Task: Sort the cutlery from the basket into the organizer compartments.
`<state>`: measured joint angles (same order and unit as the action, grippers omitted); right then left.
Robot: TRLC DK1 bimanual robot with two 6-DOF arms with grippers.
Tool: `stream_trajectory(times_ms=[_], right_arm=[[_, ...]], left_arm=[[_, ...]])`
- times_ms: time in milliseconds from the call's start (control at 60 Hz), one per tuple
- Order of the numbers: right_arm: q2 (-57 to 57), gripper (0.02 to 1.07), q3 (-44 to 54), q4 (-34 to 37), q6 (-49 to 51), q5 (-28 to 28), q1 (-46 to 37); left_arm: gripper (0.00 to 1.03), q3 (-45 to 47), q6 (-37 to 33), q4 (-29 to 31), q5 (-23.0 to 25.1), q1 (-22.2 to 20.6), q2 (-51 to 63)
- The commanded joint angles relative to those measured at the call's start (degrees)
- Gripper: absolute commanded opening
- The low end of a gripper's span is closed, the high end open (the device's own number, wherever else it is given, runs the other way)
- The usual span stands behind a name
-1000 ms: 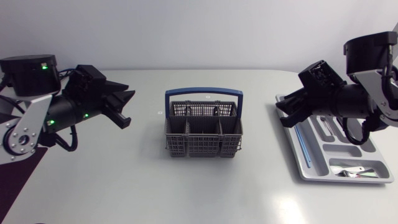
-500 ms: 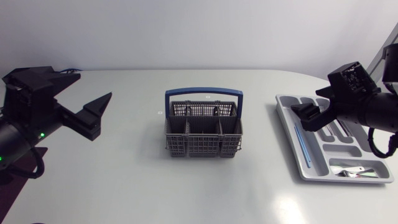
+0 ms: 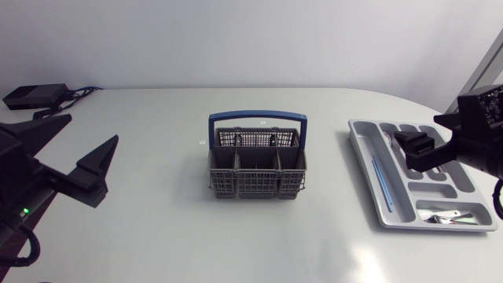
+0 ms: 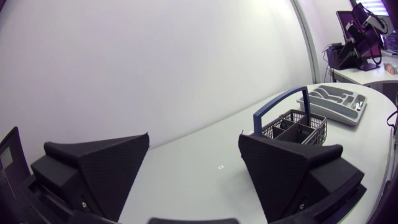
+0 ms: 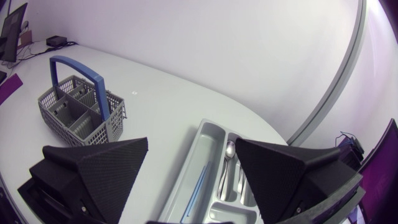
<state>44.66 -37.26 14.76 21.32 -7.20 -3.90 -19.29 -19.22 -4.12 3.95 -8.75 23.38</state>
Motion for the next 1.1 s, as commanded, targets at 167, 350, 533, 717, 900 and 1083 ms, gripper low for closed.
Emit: stream_trajectory(times_ms=[167,350,533,717,900,1083], right_arm=[[-8.5,1.03,6.7,-3.3,-2.1,3.9,-2.3],[-15.4,1.03,12.6,-8.3,-1.5,5.4,-3.0],[-20.8,1.03,17.2,-9.9,-4.8,5.7,-2.1],[-26.2,1.03,21.7,-11.0,-8.5,6.0,-0.7],[-31.4,1.03,26.1,-12.1,-12.1,6.3,0.6],[-36.8,1.03,30.7,-13.2,-15.9,6.7,1.9]], left_arm=[[1.00,7.3,7.5,1.4,-1.5,3.2,-8.1],[1.00,11.4,11.5,2.4,-2.4,5.1,-13.3],[1.00,15.6,15.6,3.3,-3.2,7.0,-18.7],[1.00,19.3,19.2,4.1,-3.9,8.8,-23.4],[1.00,19.3,19.2,4.1,-3.9,8.8,-23.4],[1.00,19.3,19.2,4.1,-3.9,8.8,-23.4]])
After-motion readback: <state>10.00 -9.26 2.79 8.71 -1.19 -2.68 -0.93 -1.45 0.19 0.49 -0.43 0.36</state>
